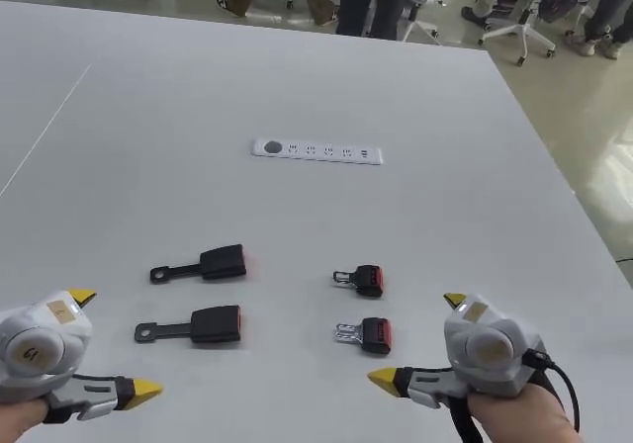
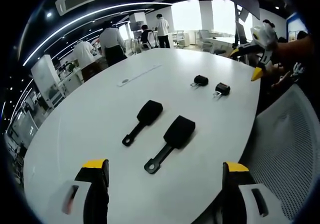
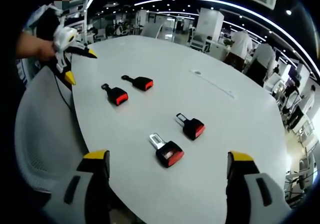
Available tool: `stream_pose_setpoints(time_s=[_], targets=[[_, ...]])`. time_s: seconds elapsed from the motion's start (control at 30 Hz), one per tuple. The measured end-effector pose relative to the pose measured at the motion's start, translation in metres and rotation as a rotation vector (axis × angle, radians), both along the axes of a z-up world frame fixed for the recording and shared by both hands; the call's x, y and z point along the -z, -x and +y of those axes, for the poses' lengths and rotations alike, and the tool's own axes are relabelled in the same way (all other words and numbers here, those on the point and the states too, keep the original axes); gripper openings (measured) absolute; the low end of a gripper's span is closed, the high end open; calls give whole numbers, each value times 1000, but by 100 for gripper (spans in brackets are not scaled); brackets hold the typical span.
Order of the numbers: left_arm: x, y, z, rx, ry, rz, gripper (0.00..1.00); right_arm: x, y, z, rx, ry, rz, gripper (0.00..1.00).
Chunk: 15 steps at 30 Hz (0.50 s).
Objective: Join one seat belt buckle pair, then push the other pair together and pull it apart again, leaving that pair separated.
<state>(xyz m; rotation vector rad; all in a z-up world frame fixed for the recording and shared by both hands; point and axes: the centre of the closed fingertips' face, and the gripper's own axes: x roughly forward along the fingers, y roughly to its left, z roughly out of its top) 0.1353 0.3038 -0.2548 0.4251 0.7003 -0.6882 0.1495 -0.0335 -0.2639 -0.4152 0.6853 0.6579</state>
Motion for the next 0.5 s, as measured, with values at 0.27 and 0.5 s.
stream_pose_setpoints(time_s=[0.27, 0.5], targets=[[0, 0, 2, -17, -1, 0, 100, 1, 1, -2, 4, 4, 2, 99], [2, 3, 1, -21, -5, 12, 100, 0, 1, 0, 4, 1, 4, 99]])
